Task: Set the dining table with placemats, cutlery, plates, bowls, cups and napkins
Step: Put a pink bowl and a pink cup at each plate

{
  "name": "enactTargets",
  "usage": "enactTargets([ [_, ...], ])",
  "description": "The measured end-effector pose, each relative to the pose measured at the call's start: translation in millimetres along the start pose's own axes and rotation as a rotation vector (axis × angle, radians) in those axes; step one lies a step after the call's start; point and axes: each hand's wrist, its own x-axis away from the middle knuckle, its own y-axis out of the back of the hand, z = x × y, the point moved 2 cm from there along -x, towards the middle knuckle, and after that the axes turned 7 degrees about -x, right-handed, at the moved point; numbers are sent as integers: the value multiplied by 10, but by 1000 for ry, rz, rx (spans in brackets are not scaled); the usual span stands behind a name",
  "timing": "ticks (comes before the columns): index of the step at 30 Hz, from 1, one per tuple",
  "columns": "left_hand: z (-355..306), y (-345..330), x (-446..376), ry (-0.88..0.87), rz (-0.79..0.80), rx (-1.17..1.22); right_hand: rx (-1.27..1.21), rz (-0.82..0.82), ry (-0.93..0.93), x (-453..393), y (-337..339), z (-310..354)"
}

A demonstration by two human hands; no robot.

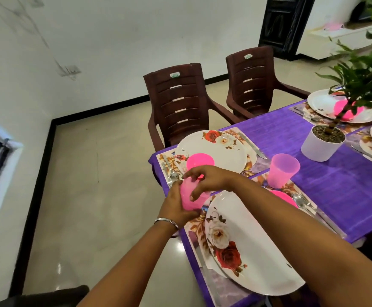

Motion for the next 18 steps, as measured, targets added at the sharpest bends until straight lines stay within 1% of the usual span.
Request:
enactTargets([
  [6,312,131,155,102,-92,31,-57,-141,83,-138,180,290],
  [10,439,200,221,147,-113,75,-37,-226,109,-247,242,400],
  [13,494,228,256,169,-112,95,56,-299,116,-338,210,419],
  [15,531,234,279,184,-113,99,198,-341,105,-409,147,397],
  [18,606,225,307,200,-100,82,378,-336,56,-535,0,309],
])
